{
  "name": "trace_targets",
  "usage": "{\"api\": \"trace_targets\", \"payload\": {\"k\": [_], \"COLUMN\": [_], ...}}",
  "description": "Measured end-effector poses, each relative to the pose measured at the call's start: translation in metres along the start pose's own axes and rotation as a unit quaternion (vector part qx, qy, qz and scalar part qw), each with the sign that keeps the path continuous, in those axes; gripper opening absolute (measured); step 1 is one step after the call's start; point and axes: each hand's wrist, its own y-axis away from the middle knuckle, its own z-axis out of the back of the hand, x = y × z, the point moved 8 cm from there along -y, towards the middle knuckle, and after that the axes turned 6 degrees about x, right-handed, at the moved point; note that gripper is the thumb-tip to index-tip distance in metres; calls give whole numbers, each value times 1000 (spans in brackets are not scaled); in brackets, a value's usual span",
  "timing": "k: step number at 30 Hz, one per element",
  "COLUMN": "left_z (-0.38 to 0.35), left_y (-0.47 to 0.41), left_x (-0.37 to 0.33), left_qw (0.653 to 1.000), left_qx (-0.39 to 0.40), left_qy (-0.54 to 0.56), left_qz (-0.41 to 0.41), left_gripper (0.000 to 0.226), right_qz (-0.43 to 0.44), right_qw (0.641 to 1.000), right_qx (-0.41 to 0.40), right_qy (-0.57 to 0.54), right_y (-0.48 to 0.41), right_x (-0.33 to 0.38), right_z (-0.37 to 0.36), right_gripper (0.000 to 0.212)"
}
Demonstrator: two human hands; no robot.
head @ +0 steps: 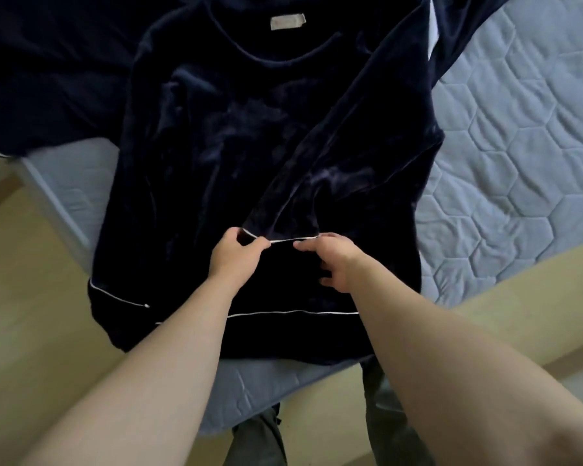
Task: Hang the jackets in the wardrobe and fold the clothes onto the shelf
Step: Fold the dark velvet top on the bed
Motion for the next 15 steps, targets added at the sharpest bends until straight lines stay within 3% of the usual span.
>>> {"api": "trace_targets", "payload": {"k": [3, 5, 9, 15], "left_z": [19, 43, 95, 127], "left_y": [-5, -6, -3, -18], "left_x": [11, 4, -11, 9], "left_qw": [998, 995, 979, 972], "left_qx": [-8, -42, -123, -141], "left_qy": [60, 75, 95, 173], "left_qz": [-5, -49, -130, -73], "left_gripper": [20, 12, 17, 34], "right_qz": [-25, -30, -14, 25], "right_qw": [999, 998, 991, 993], "right_qx": [9, 42, 129, 109], "right_qy": [42, 23, -14, 42], "right_y": [0, 0, -3, -16], "right_x": [-25, -37, -43, -32], "right_z": [-25, -49, -106, -150], "right_gripper": [27, 26, 35, 32]}}
